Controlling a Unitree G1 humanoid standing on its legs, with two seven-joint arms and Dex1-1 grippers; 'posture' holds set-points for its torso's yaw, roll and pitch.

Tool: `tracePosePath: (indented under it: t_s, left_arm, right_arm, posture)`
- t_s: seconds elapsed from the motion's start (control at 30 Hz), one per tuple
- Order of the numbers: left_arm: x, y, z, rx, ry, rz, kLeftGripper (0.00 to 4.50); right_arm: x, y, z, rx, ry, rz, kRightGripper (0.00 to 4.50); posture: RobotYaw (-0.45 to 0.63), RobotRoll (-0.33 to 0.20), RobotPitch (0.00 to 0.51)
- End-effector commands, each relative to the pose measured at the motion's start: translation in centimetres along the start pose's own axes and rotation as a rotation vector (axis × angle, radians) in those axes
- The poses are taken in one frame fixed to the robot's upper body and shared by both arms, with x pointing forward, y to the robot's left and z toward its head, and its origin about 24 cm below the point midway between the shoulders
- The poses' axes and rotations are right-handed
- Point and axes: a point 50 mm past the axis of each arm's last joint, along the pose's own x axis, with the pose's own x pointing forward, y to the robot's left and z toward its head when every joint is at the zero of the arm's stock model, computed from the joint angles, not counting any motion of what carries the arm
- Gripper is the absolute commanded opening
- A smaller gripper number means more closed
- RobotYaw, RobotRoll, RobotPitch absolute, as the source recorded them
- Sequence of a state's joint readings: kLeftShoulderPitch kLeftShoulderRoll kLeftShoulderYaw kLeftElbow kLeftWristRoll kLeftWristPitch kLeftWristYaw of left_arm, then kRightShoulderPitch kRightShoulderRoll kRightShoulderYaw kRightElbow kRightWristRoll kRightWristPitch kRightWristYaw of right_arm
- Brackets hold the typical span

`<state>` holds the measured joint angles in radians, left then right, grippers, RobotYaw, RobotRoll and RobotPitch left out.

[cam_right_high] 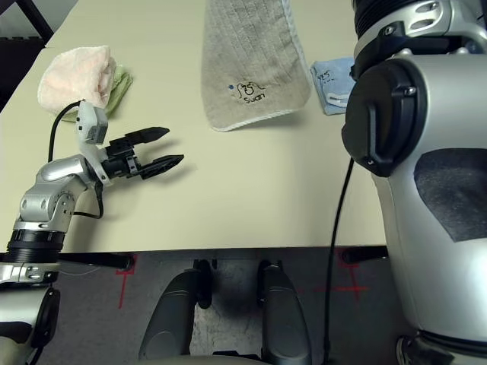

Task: Fold the towel and set it aside.

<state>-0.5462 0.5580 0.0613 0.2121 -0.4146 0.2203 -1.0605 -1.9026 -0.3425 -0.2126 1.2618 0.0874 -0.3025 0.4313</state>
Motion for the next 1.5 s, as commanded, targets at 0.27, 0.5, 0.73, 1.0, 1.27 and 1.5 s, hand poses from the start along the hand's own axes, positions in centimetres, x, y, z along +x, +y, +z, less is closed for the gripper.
tracePosePath:
  t_s: [0.27, 0.5, 0.73, 1.0, 1.27, 1.5]
  left_arm:
    - [6.2, -1.4, 0.6, 0.049, -0.048, 0.108, 4.5]
    - [6.8, -1.9, 0.5, 0.067, -0.039, 0.071, 4.5]
    - [7.7, -1.3, 0.9, 0.099, -0.049, 0.144, 4.5]
    - [12.3, -1.9, 2.7, -0.021, -0.143, 0.225, 4.5]
    - [13.8, -2.4, 3.8, -0.166, -0.178, 0.29, 4.5]
    - [15.5, -3.3, 3.9, -0.317, -0.179, 0.362, 4.5]
  right_arm:
    - [0.4, 2.3, -1.4, 0.037, 0.06, 0.094, 0.04]
    - [1.0, 2.5, 0.5, 0.175, 0.034, 0.245, 0.04]
    - [0.8, 3.1, -0.2, 0.24, 0.055, 0.275, 0.04]
    - [-0.2, 4.7, -3.1, 0.304, 0.144, 0.312, 0.04]
    - [-0.8, 4.7, -4.8, 0.366, 0.201, 0.219, 0.04]
    - [-0.4, 5.1, -4.3, 0.399, 0.183, 0.209, 0.04]
  posture:
    - [-0.03, 0.0, 0.213]
    - [-0.03, 0.0, 0.214]
    - [-0.01, 0.0, 0.219]
    - [-0.01, 0.0, 0.225]
    - [-0.02, 0.0, 0.23]
    - [0.0, 0.0, 0.233]
